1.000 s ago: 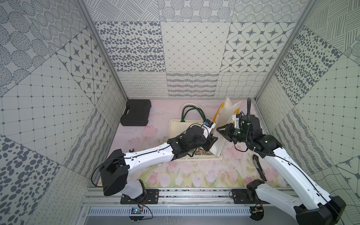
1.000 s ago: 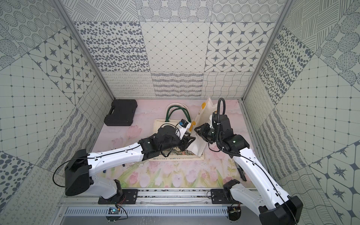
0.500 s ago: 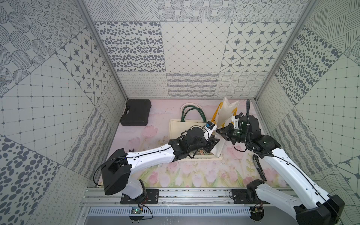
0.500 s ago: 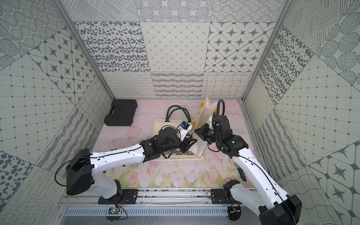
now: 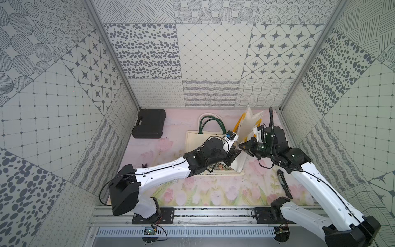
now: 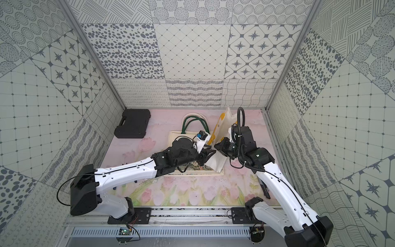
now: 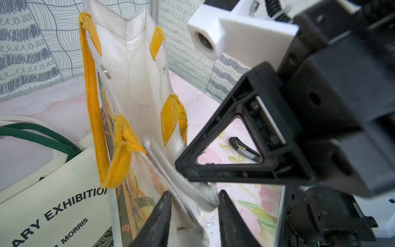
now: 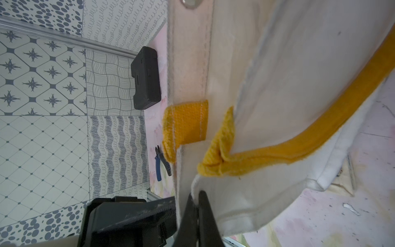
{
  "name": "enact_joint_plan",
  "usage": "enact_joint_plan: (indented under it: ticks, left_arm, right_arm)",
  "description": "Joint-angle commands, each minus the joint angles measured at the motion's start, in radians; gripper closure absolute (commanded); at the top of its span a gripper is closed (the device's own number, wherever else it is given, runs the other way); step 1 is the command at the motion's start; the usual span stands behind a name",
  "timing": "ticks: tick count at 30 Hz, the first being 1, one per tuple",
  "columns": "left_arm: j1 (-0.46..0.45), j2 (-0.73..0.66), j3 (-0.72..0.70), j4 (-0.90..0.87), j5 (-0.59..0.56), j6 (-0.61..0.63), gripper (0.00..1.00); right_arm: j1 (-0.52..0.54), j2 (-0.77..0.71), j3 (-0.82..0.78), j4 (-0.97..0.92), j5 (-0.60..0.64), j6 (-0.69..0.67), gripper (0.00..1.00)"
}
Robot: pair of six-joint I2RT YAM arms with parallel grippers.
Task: Put away the canvas bag
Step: Pick up the canvas bag from the center of the board.
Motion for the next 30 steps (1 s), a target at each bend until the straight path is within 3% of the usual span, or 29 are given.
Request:
enact_joint_plan:
  ticks: [1,8,17,24,26,29,30]
  left_arm:
    - [-0.005,0.008,0.030,-0.003,-0.008,0.042,0.62]
    - [-0.005,-0.002,0.009,-0.002,-0.014,0.015,0.63]
    - [-0.008,-0.065,-0.177,0.026,-0.023,-0.076,0.62]
    - [-0.047,0.003,-0.217,0.077,-0.133,-0.059,0.65]
    - [-0.065,0.026,-0.197,0.076,-0.180,-0.023,0.71]
    - [-0.076,0.044,-0.175,0.081,-0.214,0.022,1.00]
    - [-0.076,0.047,-0.169,0.077,-0.233,0.026,1.00]
  right_arm:
    - [0.011,0.002,0.029,-0.034,-0.060,-0.080,1.00]
    - [0.012,0.015,0.014,-0.003,-0.098,-0.080,1.00]
    - [0.011,0.026,0.016,0.021,-0.075,-0.078,1.00]
    - [0.011,0.037,0.030,0.021,-0.075,-0.082,1.00]
    - [0.012,0.036,0.025,0.026,-0.079,-0.078,1.00]
    - [0.011,0.030,0.017,0.029,-0.077,-0.077,1.00]
    - [0.012,0.031,0.015,0.029,-0.079,-0.076,1.00]
